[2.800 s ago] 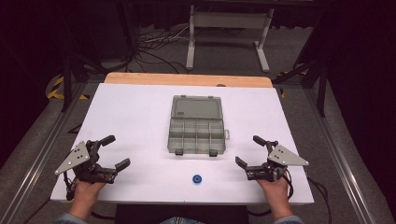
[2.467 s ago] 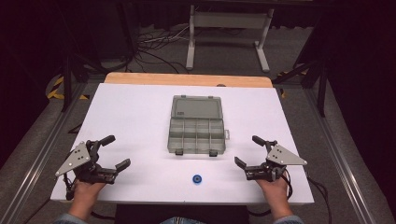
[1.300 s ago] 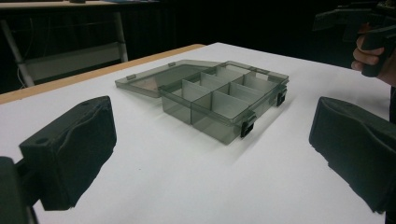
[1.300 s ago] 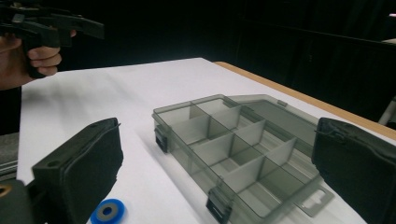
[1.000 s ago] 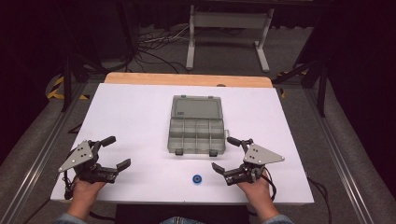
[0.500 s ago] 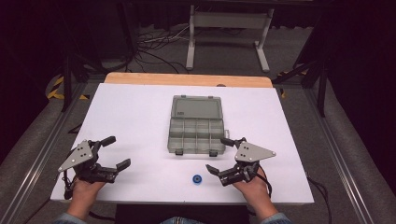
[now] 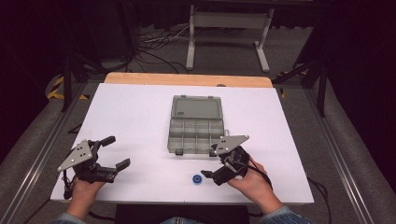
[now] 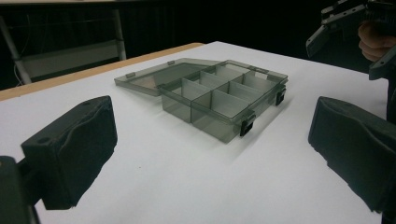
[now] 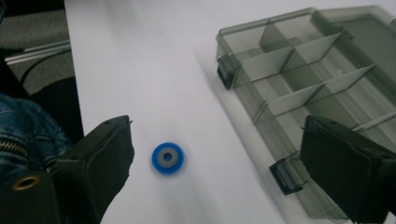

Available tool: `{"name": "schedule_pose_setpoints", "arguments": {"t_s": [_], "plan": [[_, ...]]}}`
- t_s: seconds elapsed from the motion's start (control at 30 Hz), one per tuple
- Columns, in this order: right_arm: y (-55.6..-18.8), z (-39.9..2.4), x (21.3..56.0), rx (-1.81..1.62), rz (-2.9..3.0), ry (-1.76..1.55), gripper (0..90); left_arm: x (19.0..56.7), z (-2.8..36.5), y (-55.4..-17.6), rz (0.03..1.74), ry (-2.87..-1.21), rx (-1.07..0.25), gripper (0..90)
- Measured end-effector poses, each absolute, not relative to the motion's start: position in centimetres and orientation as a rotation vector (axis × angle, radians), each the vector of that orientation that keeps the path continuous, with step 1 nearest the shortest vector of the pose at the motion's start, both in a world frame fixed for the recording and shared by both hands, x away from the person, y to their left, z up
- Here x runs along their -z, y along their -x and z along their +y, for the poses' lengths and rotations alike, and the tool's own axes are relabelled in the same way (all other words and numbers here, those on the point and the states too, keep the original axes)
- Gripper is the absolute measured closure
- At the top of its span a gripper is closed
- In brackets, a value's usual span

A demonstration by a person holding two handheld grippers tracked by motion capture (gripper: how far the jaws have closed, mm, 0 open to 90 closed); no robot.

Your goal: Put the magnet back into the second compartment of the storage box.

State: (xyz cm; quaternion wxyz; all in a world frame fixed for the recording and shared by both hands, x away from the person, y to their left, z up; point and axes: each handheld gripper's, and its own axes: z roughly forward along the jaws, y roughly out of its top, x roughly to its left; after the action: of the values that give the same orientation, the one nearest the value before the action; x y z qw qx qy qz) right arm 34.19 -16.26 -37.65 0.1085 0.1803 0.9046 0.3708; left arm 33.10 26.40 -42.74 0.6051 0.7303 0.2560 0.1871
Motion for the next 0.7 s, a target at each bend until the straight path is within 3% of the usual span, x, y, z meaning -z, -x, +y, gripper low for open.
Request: {"name": "schedule_pose_setpoints", "arguments": {"t_s": [0.7], "plan": [[-35.2, -13.5, 37.9, -0.693, 2.926, -0.544, 14.3, 42.7, 26.5, -33.1, 0.592, -1.699, -0.425, 2.2]]}}
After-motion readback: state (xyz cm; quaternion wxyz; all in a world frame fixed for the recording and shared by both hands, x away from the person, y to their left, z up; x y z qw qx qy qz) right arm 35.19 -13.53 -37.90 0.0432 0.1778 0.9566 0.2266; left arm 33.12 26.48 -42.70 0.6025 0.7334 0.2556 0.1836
